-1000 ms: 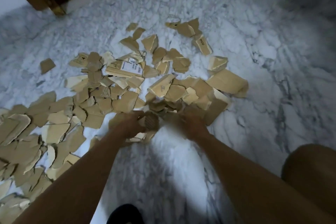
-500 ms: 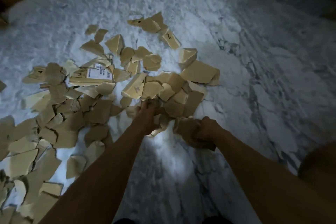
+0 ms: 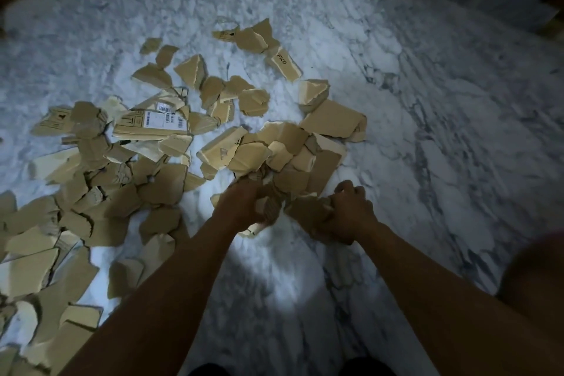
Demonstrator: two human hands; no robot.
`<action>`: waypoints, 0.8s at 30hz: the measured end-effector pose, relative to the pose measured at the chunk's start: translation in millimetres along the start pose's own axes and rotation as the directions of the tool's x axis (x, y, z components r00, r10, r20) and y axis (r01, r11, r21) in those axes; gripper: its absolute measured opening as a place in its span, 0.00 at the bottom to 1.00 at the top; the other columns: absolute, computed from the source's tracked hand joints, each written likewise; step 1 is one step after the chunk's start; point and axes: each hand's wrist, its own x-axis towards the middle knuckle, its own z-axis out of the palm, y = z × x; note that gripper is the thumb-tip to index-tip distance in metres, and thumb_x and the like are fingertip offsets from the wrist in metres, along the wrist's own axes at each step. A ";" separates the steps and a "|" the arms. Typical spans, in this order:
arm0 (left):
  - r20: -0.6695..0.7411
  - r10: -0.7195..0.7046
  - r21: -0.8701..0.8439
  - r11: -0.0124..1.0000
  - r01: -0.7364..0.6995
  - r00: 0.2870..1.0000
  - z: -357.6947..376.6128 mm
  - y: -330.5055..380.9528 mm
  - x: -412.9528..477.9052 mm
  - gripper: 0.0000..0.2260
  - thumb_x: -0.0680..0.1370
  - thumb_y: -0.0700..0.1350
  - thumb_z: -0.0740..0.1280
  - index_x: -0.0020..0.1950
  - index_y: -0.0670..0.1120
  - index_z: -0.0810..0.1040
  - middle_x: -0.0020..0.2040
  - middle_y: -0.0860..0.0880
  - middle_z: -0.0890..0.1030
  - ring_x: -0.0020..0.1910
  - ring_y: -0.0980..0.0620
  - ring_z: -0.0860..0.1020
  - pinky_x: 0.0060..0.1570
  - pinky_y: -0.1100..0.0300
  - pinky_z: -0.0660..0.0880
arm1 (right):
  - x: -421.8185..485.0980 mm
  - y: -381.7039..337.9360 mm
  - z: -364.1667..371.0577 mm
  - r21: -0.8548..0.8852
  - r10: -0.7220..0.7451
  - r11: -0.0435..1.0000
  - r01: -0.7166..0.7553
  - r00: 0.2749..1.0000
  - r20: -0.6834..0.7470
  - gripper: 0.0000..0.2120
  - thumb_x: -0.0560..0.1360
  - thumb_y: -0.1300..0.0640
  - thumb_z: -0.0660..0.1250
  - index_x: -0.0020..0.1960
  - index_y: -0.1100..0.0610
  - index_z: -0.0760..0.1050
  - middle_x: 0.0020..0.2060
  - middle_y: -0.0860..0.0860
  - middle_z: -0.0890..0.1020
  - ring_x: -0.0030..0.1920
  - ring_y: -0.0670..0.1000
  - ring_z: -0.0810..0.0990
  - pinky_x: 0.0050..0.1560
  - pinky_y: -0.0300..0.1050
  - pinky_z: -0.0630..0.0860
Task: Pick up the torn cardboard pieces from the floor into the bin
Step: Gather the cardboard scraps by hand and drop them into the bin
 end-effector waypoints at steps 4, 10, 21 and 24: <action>-0.018 0.021 -0.056 0.998 -0.022 1.000 -5.8 -4.1 -15.0 0.18 0.75 0.47 0.71 0.65 0.48 0.77 0.62 0.46 0.77 0.58 0.45 0.77 0.46 0.62 0.65 | 3.9 2.4 7.6 0.215 0.113 0.972 -0.094 0.991 -0.077 0.28 0.63 0.39 0.73 0.59 0.49 0.76 0.65 0.56 0.67 0.66 0.63 0.64 0.58 0.53 0.69; 0.152 0.004 -0.130 0.991 0.016 0.988 -15.7 -15.3 -27.9 0.24 0.72 0.37 0.75 0.65 0.35 0.72 0.56 0.43 0.78 0.59 0.48 0.77 0.45 0.72 0.71 | 1.0 -6.2 11.2 0.446 0.135 0.891 -0.087 0.988 -0.077 0.15 0.70 0.54 0.75 0.52 0.54 0.72 0.47 0.54 0.80 0.47 0.55 0.78 0.43 0.43 0.71; 0.125 -0.103 0.178 0.981 0.080 0.987 -20.8 -44.4 -31.9 0.26 0.70 0.62 0.71 0.68 0.65 0.70 0.66 0.46 0.65 0.64 0.41 0.65 0.60 0.43 0.71 | -0.4 -12.1 12.5 0.212 0.083 0.976 -0.049 0.985 -0.150 0.33 0.69 0.48 0.75 0.67 0.56 0.65 0.63 0.58 0.65 0.62 0.62 0.67 0.51 0.51 0.71; 0.060 -0.083 0.110 0.991 0.076 0.995 -18.4 -43.9 -25.0 0.27 0.69 0.60 0.71 0.68 0.60 0.72 0.71 0.45 0.64 0.69 0.41 0.63 0.63 0.44 0.68 | 4.4 -7.1 13.9 0.228 0.016 0.973 0.017 0.990 -0.142 0.27 0.66 0.47 0.75 0.61 0.54 0.71 0.58 0.55 0.68 0.58 0.59 0.71 0.49 0.49 0.74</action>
